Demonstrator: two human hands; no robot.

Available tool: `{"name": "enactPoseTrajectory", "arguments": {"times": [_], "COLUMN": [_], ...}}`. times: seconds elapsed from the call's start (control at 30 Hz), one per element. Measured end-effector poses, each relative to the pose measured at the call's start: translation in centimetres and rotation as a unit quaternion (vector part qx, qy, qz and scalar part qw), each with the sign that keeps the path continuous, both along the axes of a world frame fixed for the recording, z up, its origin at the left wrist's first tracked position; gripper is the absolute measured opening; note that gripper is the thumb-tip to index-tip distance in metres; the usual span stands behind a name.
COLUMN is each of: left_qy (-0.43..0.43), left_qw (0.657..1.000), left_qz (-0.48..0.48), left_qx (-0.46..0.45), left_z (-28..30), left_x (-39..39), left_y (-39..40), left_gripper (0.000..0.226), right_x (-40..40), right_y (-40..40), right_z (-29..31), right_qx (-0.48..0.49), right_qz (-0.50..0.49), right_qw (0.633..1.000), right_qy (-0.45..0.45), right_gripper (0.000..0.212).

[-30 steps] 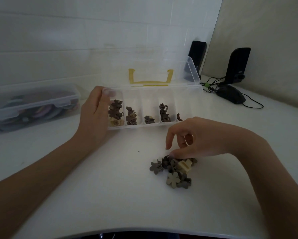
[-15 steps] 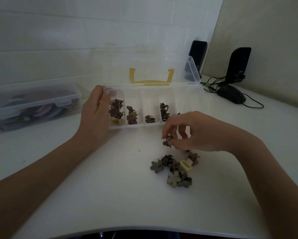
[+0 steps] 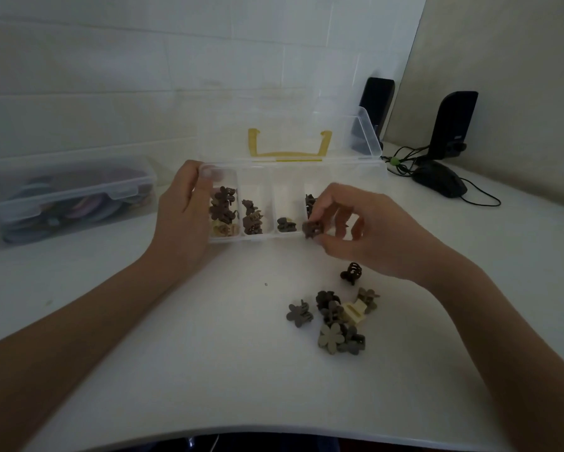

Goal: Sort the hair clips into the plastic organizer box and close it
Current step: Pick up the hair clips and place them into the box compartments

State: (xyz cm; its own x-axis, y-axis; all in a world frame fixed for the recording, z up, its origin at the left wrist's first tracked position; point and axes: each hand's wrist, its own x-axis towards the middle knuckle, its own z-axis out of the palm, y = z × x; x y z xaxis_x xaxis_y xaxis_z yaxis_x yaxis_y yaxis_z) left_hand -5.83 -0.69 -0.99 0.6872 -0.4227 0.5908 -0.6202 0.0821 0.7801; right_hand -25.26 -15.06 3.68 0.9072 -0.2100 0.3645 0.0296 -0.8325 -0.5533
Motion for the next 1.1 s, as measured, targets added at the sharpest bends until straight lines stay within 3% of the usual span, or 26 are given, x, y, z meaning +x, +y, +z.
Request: {"name": "enactPoseTrajectory", "arguments": {"times": [0.17,0.33,0.93,1.1], "left_qy": [0.010,-0.015,-0.028,-0.027], "left_qw": [1.000,1.000,0.999,0.999], "left_qz": [-0.008,-0.007,0.003,0.005], "left_qx": [-0.009,0.016,0.028,0.028], "left_z": [0.0,0.0,0.0,0.0], "left_x": [-0.1,0.4,0.4,0.5], "left_y": [0.0,0.1,0.1,0.1], "left_gripper": [0.028,0.028,0.024,0.025], "right_x": [-0.2,-0.7,-0.7,-0.7], "right_y": [-1.2,-2.6,-3.2,-3.3], "right_z": [0.4,0.3,0.0,0.0], "right_qx": [-0.037,-0.088,-0.152,-0.129], "right_qz": [-0.155,-0.277,-0.332,-0.318], "right_qw": [0.979,0.949,0.927,0.937], "right_qy": [-0.123,-0.124,-0.083,-0.058], "right_gripper": [0.013,0.015,0.028,0.031]}}
